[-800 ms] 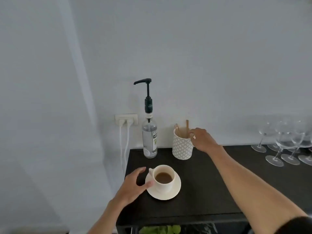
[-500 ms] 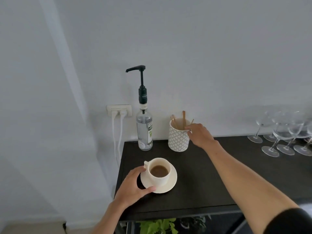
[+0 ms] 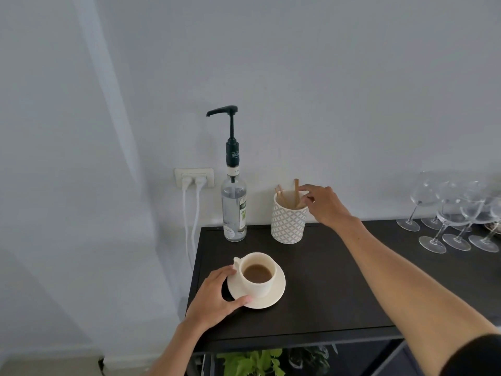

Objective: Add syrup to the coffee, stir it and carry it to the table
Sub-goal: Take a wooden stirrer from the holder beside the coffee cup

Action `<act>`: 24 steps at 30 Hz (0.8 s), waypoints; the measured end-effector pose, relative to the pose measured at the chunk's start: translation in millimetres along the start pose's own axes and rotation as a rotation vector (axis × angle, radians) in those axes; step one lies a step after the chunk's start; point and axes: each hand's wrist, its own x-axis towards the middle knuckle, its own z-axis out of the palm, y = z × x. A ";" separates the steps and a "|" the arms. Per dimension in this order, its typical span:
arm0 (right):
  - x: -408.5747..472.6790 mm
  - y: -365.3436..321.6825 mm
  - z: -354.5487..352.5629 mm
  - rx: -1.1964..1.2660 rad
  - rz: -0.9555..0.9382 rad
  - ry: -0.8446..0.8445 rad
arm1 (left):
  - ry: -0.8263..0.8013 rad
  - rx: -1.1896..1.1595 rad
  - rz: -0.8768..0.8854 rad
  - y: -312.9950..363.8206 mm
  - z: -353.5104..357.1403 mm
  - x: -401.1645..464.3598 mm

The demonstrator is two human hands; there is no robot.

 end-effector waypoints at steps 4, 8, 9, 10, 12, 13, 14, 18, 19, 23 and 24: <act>-4.6 -18.7 -21.2 0.066 -0.055 0.063 | 0.005 0.001 -0.012 0.3 -1.9 0.5; -38.2 -36.3 -34.7 0.196 -0.154 0.194 | 0.008 0.003 -0.016 3.3 -3.5 0.7; -52.6 -38.8 -33.9 0.220 -0.189 0.222 | 0.009 0.006 -0.018 3.8 -3.6 0.2; -68.5 -39.3 -30.3 0.239 -0.216 0.242 | 0.007 0.011 -0.019 4.4 -3.9 -0.4; -99.2 -33.4 -14.1 0.258 -0.257 0.281 | 0.002 0.021 -0.016 5.6 -4.4 -1.4; -113.6 -27.5 -2.4 0.251 -0.281 0.313 | 0.000 0.023 -0.013 6.5 -4.6 -2.2; -127.0 -20.2 10.6 0.232 -0.310 0.345 | -0.003 0.024 -0.012 7.4 -4.3 -2.8; -170.5 18.6 72.4 0.163 -0.372 0.360 | -0.005 0.044 -0.015 8.1 -3.1 -5.1; -178.8 27.7 86.3 0.152 -0.368 0.348 | -0.007 0.046 -0.017 7.8 -2.8 -5.4; -197.7 49.1 126.1 0.020 -0.444 0.261 | -0.011 0.040 -0.026 9.2 -3.0 -5.6; -201.0 50.9 132.0 -0.021 -0.471 0.226 | -0.011 0.035 -0.032 9.5 -2.8 -5.7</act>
